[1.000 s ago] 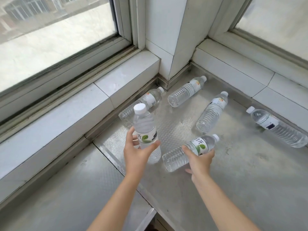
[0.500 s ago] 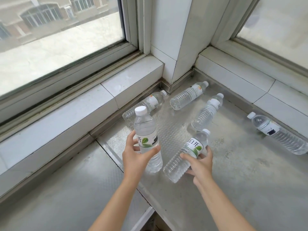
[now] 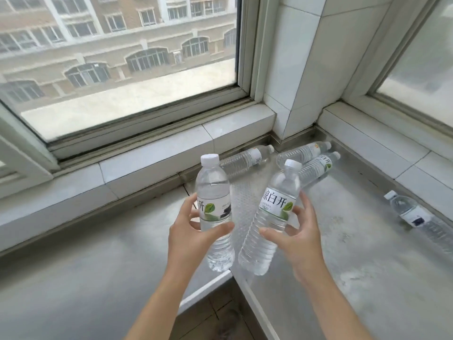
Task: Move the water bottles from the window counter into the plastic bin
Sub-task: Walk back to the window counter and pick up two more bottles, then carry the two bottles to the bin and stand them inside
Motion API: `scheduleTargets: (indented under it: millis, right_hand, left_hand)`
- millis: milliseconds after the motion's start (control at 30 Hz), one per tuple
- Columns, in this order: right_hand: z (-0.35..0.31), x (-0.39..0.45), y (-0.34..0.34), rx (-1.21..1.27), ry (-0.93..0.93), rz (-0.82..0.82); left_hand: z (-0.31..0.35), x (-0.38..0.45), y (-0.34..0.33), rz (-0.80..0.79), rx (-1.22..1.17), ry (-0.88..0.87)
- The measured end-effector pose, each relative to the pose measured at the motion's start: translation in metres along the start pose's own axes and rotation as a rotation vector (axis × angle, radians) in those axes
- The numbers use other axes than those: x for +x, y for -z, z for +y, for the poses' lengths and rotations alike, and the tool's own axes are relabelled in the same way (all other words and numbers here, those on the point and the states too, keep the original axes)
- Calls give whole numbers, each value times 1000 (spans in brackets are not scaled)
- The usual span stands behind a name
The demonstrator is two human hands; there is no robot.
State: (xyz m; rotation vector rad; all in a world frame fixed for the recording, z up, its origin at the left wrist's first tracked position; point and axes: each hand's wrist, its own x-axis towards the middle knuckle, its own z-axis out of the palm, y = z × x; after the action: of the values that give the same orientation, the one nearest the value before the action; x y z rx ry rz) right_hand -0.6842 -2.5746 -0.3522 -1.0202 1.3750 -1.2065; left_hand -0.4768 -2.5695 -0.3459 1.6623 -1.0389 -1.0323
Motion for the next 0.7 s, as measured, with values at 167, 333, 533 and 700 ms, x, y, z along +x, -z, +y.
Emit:
scheduleTargets:
  millis: [167,333,533,700]
  right_hand:
    - [-32,-47,-6,-66,144,-137]
    - [-54,-92,-36,-79,238,-345]
    - [-68,-148,-109,-79,301,-663]
    - [-64,-214,-186,-69,317,-957]
  left_hand:
    - [8,-64,35,114,-61,-28]
    - [6,-128,85,290,-95,-49]
    - [-15,-203,163,523,-103,-27]
    - [-41,-281,236,785,-152,3]
